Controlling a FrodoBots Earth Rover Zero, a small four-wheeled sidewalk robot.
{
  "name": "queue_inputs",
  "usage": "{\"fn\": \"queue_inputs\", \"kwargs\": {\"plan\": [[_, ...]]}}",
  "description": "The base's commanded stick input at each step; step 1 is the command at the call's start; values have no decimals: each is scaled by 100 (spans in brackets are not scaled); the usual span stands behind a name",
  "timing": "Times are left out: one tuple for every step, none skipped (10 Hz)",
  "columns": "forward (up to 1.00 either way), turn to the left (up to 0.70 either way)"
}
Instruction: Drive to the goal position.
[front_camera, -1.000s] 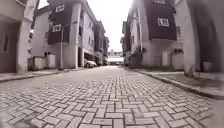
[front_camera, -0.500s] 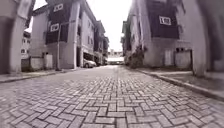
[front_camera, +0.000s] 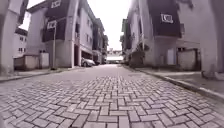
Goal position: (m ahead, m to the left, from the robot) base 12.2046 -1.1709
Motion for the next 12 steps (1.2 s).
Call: {"fn": "queue_inputs", "kwargs": {"plan": [[100, 0], [100, 0], [100, 0], [100, 0], [100, 0], [100, 0], [100, 0], [100, 0], [100, 0], [100, 0], [100, 0], [100, 0]]}}
